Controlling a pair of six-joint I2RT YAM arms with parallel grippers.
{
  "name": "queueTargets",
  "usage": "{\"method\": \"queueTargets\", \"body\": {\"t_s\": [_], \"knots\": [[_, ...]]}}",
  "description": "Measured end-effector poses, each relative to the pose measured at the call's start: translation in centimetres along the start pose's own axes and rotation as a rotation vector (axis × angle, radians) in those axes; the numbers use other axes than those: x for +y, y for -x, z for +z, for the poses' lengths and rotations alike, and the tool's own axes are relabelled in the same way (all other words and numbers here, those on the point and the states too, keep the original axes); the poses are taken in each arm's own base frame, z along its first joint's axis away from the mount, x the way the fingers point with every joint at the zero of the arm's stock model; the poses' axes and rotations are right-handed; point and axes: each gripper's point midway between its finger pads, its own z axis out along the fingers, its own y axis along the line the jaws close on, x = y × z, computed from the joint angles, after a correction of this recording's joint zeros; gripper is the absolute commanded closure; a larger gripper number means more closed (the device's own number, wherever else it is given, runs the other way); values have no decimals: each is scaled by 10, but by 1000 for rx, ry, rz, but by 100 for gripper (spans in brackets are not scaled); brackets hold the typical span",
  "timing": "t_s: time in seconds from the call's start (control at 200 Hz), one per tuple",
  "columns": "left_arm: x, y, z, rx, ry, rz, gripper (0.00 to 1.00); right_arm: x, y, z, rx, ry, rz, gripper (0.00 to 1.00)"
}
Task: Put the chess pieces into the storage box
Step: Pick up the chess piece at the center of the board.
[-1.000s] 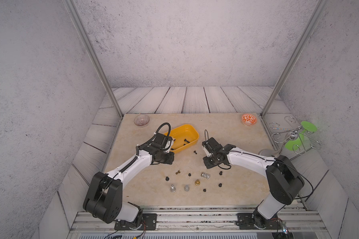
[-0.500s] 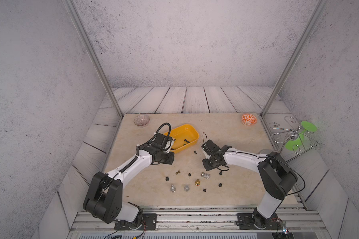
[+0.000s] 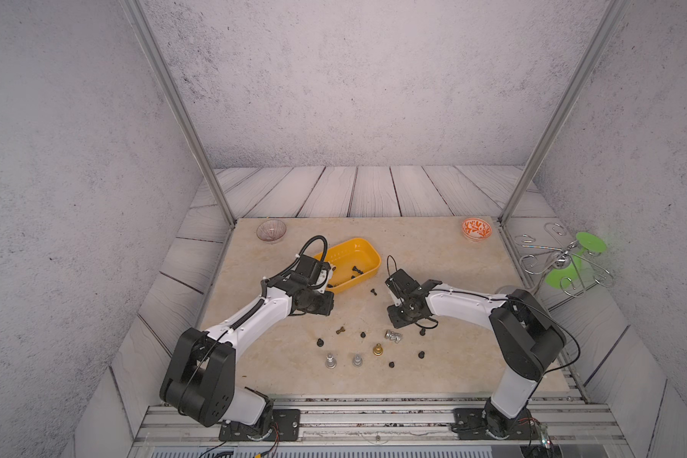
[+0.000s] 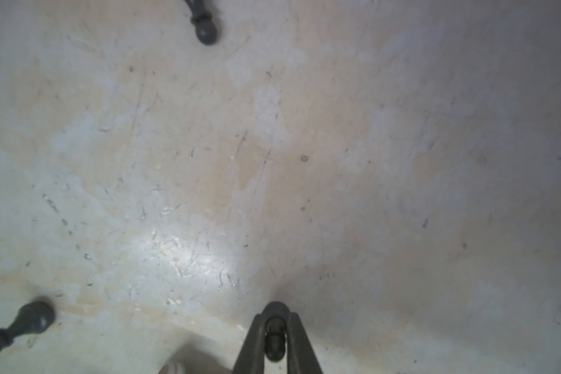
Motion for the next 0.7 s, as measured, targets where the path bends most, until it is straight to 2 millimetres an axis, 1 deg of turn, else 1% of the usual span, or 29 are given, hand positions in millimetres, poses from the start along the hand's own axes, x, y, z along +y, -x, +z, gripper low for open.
{"method": "queueTargets", "body": {"t_s": [0.215,0.305,0.4,0.555,0.701], "knots": [[0,1,0,-3,0,0,73,0,0,-1,3,0,2,87],[0,1,0,-5,0,1,73,1,4,-5,-2,1,1,87],[0,1,0,-5,1,1,73,5,18,-14,-26,8,-5,87],[1,1,0,-5,3,1,73,15,51,-37,-104,32,-25,87],[1,1,0,-6,4,1,73,22,76,-57,-168,49,-47,87]]}}
